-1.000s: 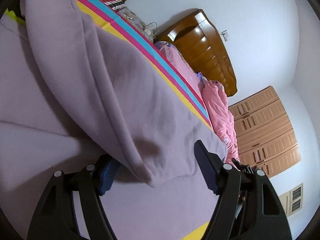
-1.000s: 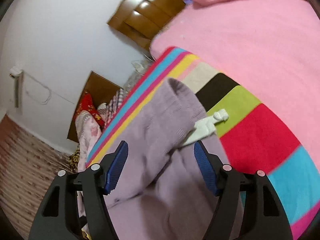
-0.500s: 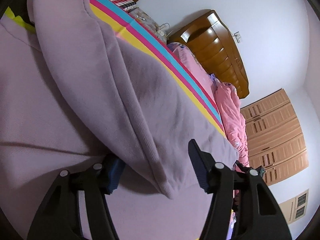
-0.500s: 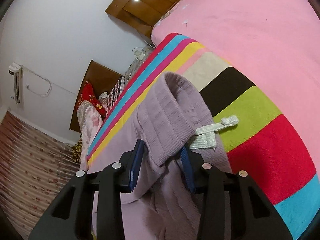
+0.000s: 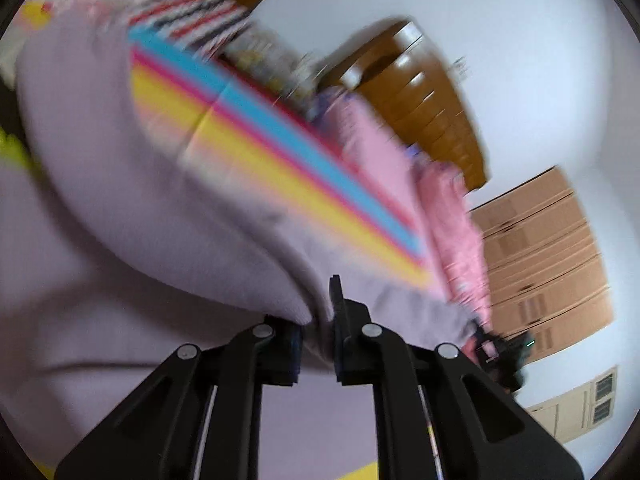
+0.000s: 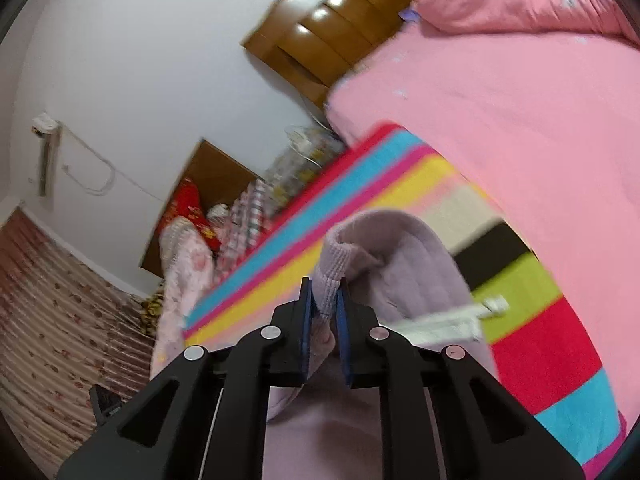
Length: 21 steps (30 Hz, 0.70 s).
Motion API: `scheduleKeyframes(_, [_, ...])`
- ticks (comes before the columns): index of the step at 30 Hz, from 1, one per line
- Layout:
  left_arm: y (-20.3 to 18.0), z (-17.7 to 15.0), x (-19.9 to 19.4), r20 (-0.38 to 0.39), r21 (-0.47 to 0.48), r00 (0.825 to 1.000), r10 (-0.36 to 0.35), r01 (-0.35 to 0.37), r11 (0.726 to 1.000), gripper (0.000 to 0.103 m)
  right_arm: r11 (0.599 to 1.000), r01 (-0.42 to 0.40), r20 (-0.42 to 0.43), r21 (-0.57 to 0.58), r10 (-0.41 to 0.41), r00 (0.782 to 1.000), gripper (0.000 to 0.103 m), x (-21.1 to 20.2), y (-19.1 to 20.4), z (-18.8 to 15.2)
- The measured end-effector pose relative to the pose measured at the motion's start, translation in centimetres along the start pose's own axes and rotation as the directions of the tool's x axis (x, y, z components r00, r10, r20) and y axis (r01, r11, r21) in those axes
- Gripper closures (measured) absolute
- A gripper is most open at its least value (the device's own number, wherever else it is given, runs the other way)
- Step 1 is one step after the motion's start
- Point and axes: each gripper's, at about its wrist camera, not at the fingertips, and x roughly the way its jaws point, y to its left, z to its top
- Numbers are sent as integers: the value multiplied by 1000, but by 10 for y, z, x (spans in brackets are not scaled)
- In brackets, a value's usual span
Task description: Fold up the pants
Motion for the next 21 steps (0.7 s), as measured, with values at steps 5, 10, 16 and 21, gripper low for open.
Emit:
scheduleKeyframes(5, [-20, -26, -79, 104, 116, 987, -122, 110, 987, 91, 990, -75, 79, -116, 84, 993, 89, -73, 25, -19])
scheduleKeyframes(10, [59, -100, -39, -72, 14, 997, 16, -15, 1000, 90, 999, 19, -50, -48, -22, 998, 89, -77, -48, -91])
scheduleKeyframes(16, [66, -109, -31, -74, 5, 997, 20, -19, 1000, 91, 996, 0, -80, 89, 7, 997, 89, -67, -88, -107])
scheduleKeyframes(21, [41, -111, -64, -5, 81, 1000, 23, -22, 996, 91, 999, -40, -9, 9, 40, 999, 89, -95, -60, -102])
